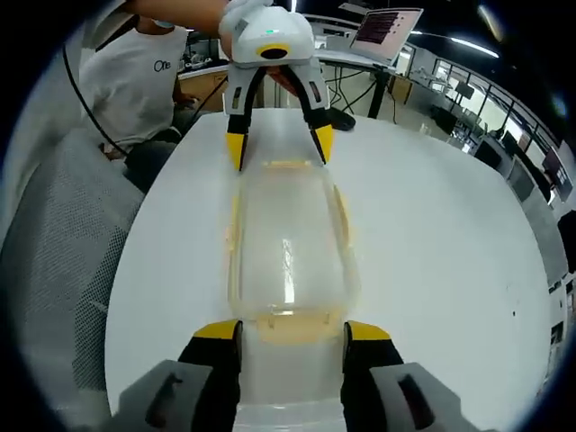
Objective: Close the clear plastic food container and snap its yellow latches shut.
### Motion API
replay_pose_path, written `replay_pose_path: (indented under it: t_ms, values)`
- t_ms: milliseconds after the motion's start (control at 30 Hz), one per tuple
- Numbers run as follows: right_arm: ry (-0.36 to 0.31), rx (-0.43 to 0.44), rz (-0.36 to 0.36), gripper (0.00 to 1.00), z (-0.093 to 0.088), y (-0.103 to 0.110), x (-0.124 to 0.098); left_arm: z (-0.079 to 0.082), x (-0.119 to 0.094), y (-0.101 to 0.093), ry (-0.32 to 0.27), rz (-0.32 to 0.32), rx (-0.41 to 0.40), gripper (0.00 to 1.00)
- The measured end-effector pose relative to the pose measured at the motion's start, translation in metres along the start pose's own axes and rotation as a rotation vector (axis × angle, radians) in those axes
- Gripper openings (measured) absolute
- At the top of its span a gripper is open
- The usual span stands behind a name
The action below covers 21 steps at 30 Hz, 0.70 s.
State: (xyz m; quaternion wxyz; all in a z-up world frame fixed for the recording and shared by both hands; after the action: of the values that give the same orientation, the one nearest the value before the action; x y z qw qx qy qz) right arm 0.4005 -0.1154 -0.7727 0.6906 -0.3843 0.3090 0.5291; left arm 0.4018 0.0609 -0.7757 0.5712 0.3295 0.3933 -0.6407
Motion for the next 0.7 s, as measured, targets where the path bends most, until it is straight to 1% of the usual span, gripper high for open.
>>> replay_pose_path:
  t_ms: [67,133,267,333,367,433,533,567,700]
  values:
    - [0.007,0.007,-0.002,0.41,-0.001,-0.002,0.002,0.000,0.001,0.000,-0.005,-0.003,-0.010,0.61]
    - [0.011,0.014,0.005,0.41,-0.001,-0.001,0.003,0.001,0.002,-0.001,-0.001,-0.004,0.004,0.61]
    - [0.020,-0.013,0.007,0.42,-0.001,-0.001,0.006,0.000,0.002,0.000,0.000,-0.005,0.008,0.59]
    - [0.031,-0.023,0.015,0.42,-0.002,-0.001,0.009,0.001,0.001,0.001,-0.017,-0.006,-0.015,0.58]
    - [0.034,-0.028,0.017,0.43,-0.002,-0.001,0.009,0.001,0.001,0.001,-0.014,-0.005,-0.012,0.57]
    - [0.043,-0.052,0.019,0.42,-0.005,0.000,0.011,-0.003,0.001,0.002,0.005,0.001,-0.006,0.56]
    - [0.047,-0.069,0.023,0.41,-0.006,0.001,0.012,-0.011,0.004,-0.002,0.037,-0.009,0.014,0.51]
    - [0.050,-0.068,0.023,0.41,-0.006,0.000,0.012,-0.009,0.004,-0.003,0.019,-0.014,0.003,0.49]
    - [0.050,-0.066,0.029,0.40,-0.006,0.001,0.014,-0.008,0.004,-0.001,0.015,-0.012,-0.005,0.48]
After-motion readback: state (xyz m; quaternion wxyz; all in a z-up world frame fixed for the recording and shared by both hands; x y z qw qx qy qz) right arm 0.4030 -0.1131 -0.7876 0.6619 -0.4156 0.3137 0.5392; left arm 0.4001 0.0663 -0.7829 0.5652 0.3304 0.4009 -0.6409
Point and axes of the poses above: the point that each gripper's makers call its tool centre point, and the gripper's own axes: x roughly forward along the fingers, y roughly to its left, z roughly out of its top, the point moved 2 cm from there along -x, roughly backward along the fingers, and after that the axes turned 12 degrees about -z, right-handed, at the moved point
